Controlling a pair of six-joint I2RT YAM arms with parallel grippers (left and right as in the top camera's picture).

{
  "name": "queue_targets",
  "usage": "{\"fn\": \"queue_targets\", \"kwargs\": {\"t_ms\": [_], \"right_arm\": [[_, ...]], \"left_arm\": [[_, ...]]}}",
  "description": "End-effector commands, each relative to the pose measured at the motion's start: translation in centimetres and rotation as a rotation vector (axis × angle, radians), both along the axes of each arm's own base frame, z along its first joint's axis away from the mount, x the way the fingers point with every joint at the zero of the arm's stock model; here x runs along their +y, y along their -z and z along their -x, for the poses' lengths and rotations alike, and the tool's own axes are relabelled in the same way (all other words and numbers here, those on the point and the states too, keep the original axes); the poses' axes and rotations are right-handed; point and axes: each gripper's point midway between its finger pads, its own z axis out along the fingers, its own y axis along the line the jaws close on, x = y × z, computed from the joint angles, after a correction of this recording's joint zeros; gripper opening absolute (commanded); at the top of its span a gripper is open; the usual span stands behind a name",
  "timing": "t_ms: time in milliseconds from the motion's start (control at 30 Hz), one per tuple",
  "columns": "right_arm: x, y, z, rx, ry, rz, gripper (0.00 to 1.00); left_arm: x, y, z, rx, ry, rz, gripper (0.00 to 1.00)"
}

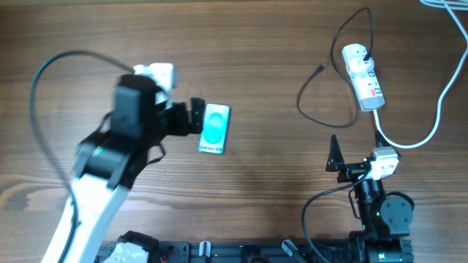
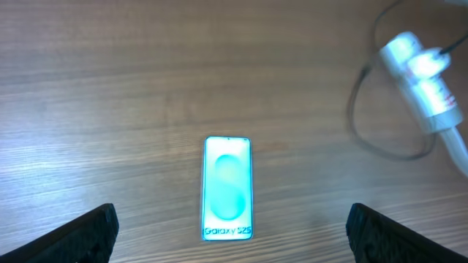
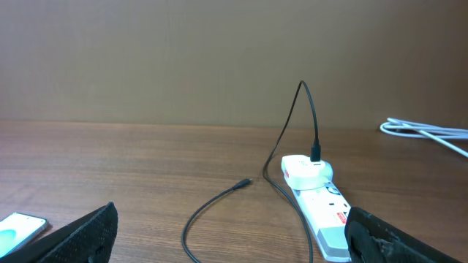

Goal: Plug charger to phone and switch on socket
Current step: 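Move the left gripper over the phone and grasp it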

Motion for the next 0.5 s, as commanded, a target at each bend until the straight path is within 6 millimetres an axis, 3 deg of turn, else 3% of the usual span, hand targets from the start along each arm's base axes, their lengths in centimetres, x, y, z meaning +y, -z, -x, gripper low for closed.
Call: {"fn": "queue_targets", "kwargs": {"t_ms": [0, 167, 467], "right_arm": [[0.0, -0.1, 0.0, -0.008, 0.003, 0.002, 1.00], [0.0, -0.1, 0.0, -0.008, 0.003, 0.002, 1.00], [0.0, -0.1, 0.0, -0.008, 0.003, 0.002, 1.00]], "left_arm": [[-2.0, 3.4, -1.4, 0.060, 0.036, -0.153, 1.00], [-5.1, 9.6, -1.4, 0.234, 0.131, -0.187, 1.00], [-6.3, 16.6, -3.3, 0.370, 0.023, -0.170, 1.00]]}}
